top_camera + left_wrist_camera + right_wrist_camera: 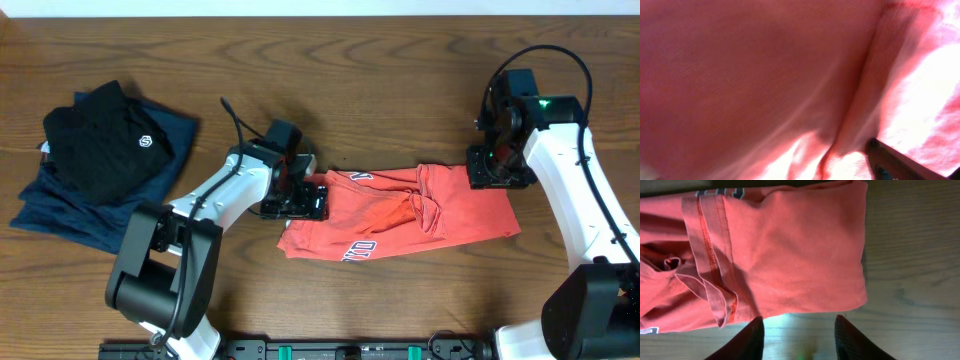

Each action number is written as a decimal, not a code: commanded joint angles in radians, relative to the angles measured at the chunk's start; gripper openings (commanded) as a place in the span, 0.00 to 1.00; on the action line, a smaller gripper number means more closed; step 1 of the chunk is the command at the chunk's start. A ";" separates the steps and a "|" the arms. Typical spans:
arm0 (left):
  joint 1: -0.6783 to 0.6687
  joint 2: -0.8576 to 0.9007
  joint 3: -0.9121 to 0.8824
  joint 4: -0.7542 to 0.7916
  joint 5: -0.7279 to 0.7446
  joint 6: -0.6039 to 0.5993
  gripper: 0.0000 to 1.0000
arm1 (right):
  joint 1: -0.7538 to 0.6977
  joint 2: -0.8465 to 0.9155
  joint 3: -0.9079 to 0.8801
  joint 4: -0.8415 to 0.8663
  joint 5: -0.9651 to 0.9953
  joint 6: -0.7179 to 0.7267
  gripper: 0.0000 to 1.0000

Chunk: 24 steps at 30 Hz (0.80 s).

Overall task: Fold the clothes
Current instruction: 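Release the right gripper and lift the left end with the left gripper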

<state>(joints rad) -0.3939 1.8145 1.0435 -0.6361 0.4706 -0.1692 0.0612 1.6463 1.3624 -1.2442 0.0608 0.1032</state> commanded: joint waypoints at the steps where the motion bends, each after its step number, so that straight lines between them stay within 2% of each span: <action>1: -0.024 0.035 -0.012 0.015 0.068 0.019 0.64 | -0.005 -0.008 0.014 0.011 0.011 0.016 0.46; 2: -0.029 0.035 -0.012 0.023 0.068 0.019 0.48 | -0.006 -0.008 0.015 0.015 0.011 0.016 0.47; 3: -0.029 0.035 -0.012 0.027 0.068 0.019 0.25 | -0.009 -0.008 0.015 0.017 0.011 0.016 0.47; 4: -0.029 0.035 -0.012 0.029 0.068 0.015 0.06 | -0.013 -0.008 0.015 0.018 0.011 0.016 0.47; 7: -0.007 0.033 -0.005 0.014 0.040 0.015 0.06 | -0.027 -0.008 0.015 0.018 0.011 0.016 0.46; 10: 0.047 0.029 0.040 -0.068 -0.072 0.015 0.06 | -0.053 -0.008 0.015 0.016 0.011 0.016 0.46; 14: 0.167 0.016 0.160 -0.226 -0.232 0.018 0.06 | -0.093 -0.008 0.015 0.014 0.011 0.015 0.46; 18: 0.274 0.016 0.322 -0.371 -0.331 0.020 0.06 | -0.130 -0.008 0.015 0.013 0.011 0.010 0.46; 24: 0.303 0.016 0.550 -0.546 -0.321 0.018 0.06 | -0.161 -0.008 0.015 0.010 0.010 -0.007 0.47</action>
<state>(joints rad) -0.0727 1.8439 1.5105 -1.1507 0.1699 -0.1562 -0.0853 1.6463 1.3628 -1.2335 0.0635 0.1020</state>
